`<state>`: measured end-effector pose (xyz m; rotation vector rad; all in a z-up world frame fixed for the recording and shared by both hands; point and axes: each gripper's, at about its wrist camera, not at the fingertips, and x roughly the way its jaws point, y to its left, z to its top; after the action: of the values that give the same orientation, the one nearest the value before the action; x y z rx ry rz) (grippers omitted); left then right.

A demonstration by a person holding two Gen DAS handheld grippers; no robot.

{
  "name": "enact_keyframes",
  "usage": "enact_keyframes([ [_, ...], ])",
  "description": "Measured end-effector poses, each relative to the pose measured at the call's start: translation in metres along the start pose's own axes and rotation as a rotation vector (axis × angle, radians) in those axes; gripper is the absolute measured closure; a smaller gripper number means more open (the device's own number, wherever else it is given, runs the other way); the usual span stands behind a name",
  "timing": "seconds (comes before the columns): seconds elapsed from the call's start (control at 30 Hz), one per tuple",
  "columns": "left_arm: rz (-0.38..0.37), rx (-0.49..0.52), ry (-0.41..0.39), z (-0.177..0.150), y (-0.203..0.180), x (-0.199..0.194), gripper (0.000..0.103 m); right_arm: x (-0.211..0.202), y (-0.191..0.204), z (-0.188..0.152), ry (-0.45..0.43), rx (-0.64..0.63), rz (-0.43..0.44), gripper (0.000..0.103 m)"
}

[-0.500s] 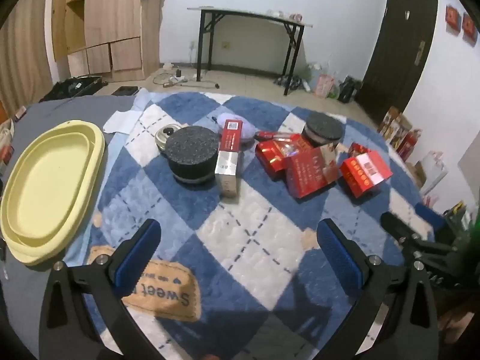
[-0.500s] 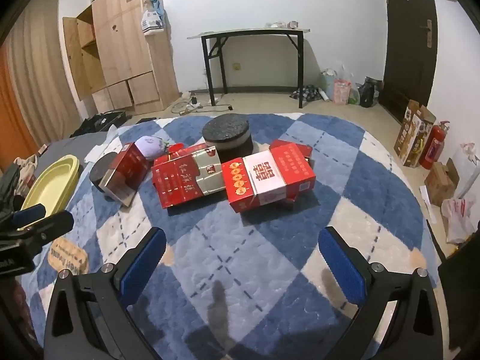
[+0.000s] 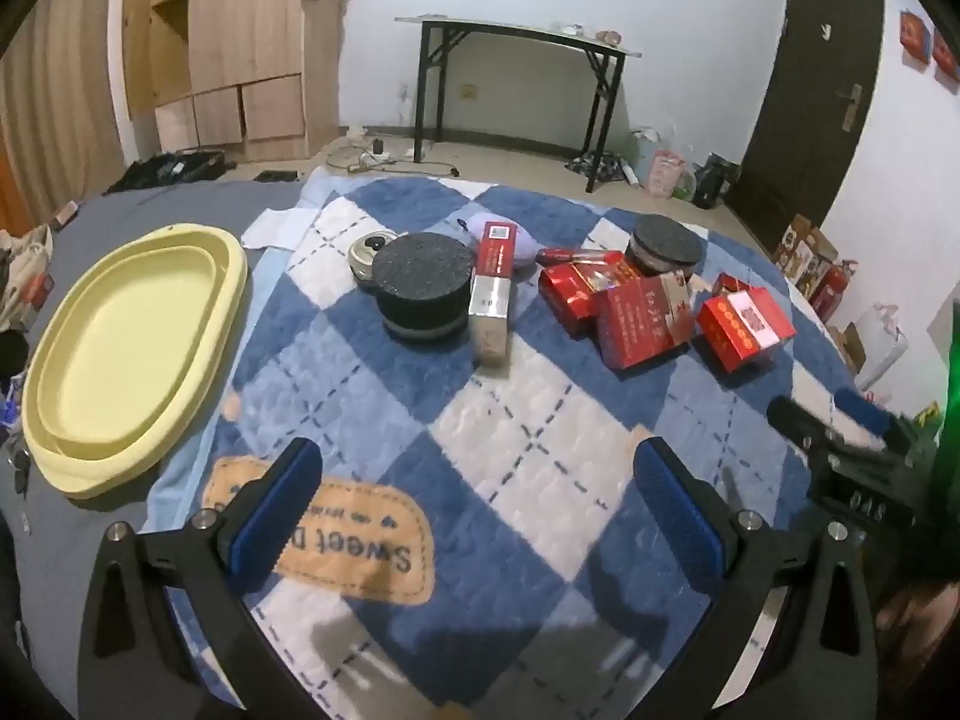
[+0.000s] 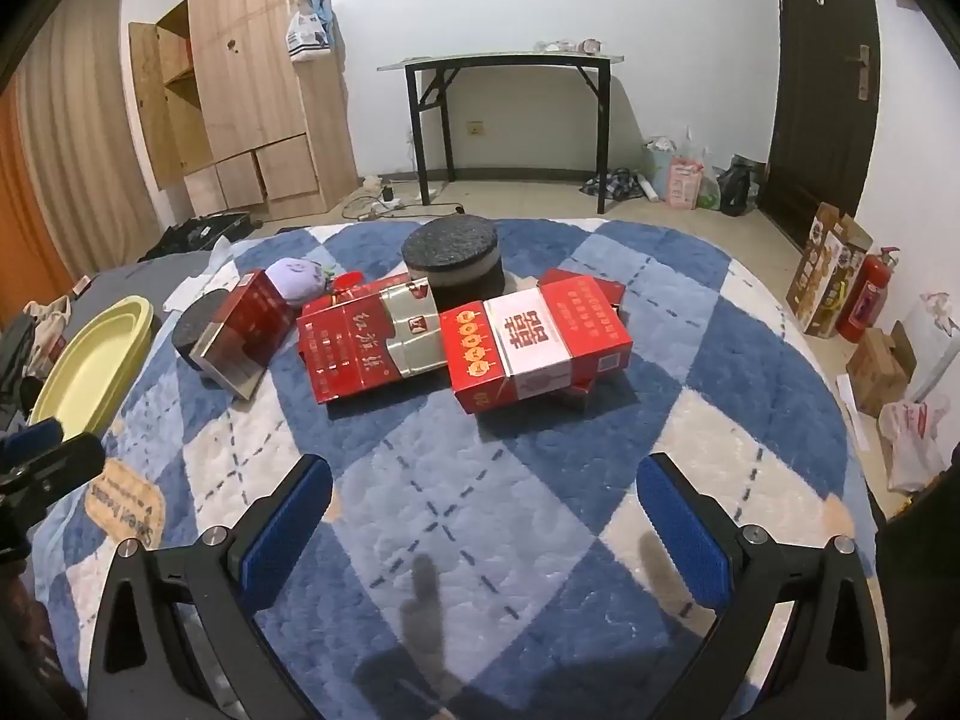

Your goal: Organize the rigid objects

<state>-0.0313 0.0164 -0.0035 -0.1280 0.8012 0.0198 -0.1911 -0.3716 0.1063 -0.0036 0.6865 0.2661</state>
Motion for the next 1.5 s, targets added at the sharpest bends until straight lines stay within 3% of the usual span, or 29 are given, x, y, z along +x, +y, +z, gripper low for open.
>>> enact_keyframes([
  [0.13, 0.01, 0.051, -0.019, -0.009, -0.009, -0.006, 0.0, 0.001, -0.004, 0.003, 0.002, 0.001, -0.001, 0.0],
  [0.33, -0.013, 0.013, 0.023, -0.01, -0.01, 0.0, 0.0, -0.003, -0.006, 0.004, -0.003, 0.002, -0.002, 0.0],
  [1.5, 0.007, 0.006, 0.021, -0.015, 0.002, 0.002, 0.0, 0.005, -0.007, 0.005, 0.015, -0.01, -0.003, 0.0],
])
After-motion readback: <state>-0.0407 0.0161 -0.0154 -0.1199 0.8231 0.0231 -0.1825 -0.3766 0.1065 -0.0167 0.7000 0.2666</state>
